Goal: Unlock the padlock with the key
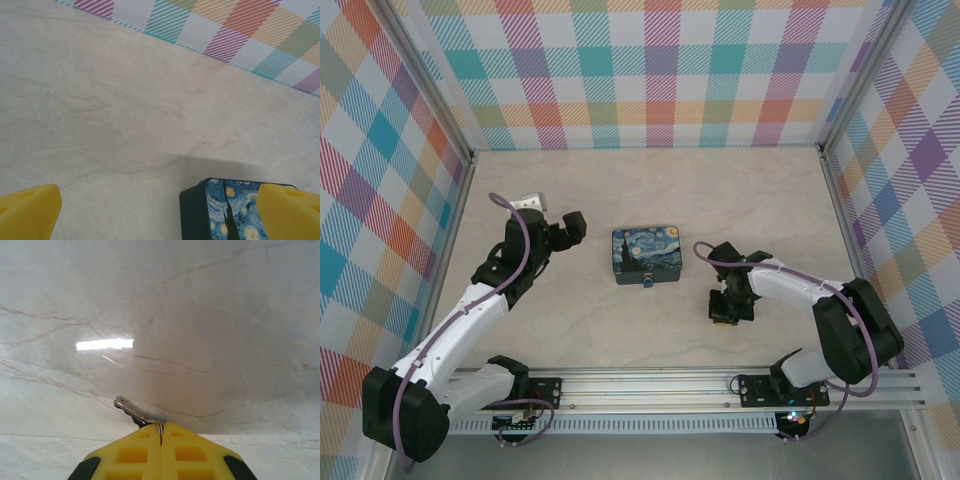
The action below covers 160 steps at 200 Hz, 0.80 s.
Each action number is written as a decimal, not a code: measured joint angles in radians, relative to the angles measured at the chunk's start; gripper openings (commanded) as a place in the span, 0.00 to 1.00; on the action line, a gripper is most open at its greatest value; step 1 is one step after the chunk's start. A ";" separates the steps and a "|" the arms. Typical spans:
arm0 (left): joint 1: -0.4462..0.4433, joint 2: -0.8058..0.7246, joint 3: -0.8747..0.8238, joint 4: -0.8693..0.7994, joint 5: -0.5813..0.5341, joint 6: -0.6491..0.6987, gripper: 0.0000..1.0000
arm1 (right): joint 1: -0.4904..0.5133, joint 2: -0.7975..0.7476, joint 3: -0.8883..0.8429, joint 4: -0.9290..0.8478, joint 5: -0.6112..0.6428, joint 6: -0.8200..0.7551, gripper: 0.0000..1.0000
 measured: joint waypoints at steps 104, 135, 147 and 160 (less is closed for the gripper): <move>-0.019 0.011 0.030 0.083 0.333 0.034 0.84 | 0.005 -0.344 -0.090 0.487 -0.088 0.158 0.00; -0.110 0.107 0.122 0.111 0.473 0.071 0.75 | 0.006 -0.340 -0.082 0.684 -0.124 0.161 0.00; -0.152 0.142 0.150 0.122 0.517 0.084 0.72 | 0.007 -0.323 -0.066 0.739 -0.145 0.160 0.00; -0.188 0.169 0.167 0.139 0.550 0.097 0.70 | 0.010 -0.304 -0.048 0.783 -0.166 0.160 0.00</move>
